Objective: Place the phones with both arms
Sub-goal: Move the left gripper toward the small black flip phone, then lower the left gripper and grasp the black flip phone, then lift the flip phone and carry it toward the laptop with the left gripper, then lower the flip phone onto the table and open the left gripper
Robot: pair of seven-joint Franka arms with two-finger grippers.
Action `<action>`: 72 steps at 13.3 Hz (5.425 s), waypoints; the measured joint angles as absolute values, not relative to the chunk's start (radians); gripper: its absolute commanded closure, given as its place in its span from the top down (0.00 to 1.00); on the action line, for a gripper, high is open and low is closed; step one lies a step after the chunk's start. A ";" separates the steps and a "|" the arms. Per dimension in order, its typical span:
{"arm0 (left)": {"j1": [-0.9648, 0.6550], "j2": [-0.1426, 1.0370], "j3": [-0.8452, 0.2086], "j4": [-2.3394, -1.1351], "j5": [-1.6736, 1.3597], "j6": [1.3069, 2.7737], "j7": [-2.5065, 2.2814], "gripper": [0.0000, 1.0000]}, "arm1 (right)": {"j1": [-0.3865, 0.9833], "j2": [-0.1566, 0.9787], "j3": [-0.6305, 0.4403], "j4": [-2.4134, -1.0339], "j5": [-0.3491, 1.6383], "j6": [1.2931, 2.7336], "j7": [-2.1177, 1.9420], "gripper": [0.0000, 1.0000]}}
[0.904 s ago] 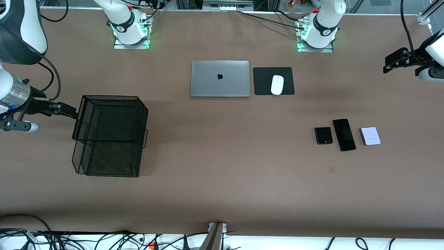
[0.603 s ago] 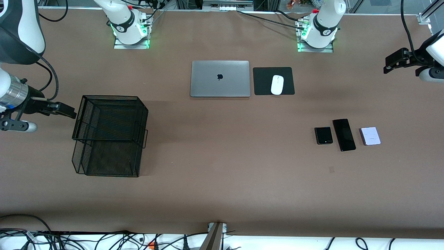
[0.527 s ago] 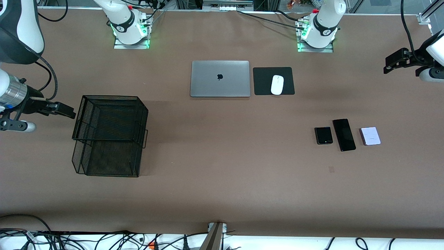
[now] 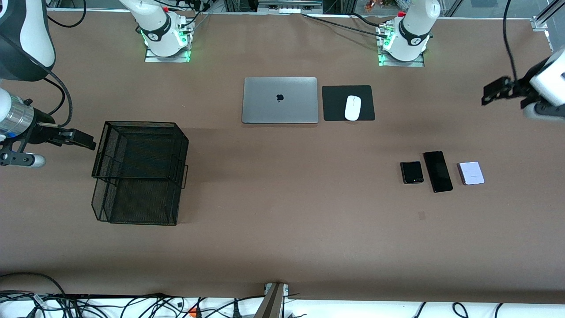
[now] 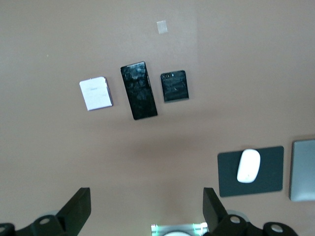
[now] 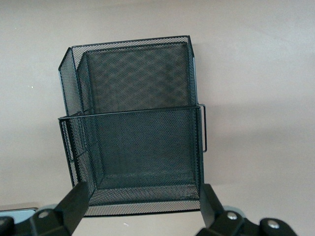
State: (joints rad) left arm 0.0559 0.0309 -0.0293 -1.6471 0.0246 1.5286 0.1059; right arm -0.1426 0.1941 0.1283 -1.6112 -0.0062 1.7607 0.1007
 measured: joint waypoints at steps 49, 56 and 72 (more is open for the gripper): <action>-0.018 0.494 -0.054 -2.140 0.025 2.675 -0.309 0.00 | -0.143 0.194 0.127 -1.611 -0.006 1.756 0.101 1.00; -0.278 0.506 -0.066 -1.835 0.025 2.337 -0.574 0.00 | -0.151 0.194 0.126 -1.611 -0.006 1.756 0.101 1.00; -0.844 0.996 0.076 -1.239 0.025 2.332 -0.901 1.00 | -0.158 0.194 0.126 -1.610 -0.006 1.756 0.101 1.00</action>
State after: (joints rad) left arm -0.8438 0.9964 0.0763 -1.2395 0.0246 2.3322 -0.9008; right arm -0.1575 0.1943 0.1264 -1.6103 -0.0063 1.7562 0.1007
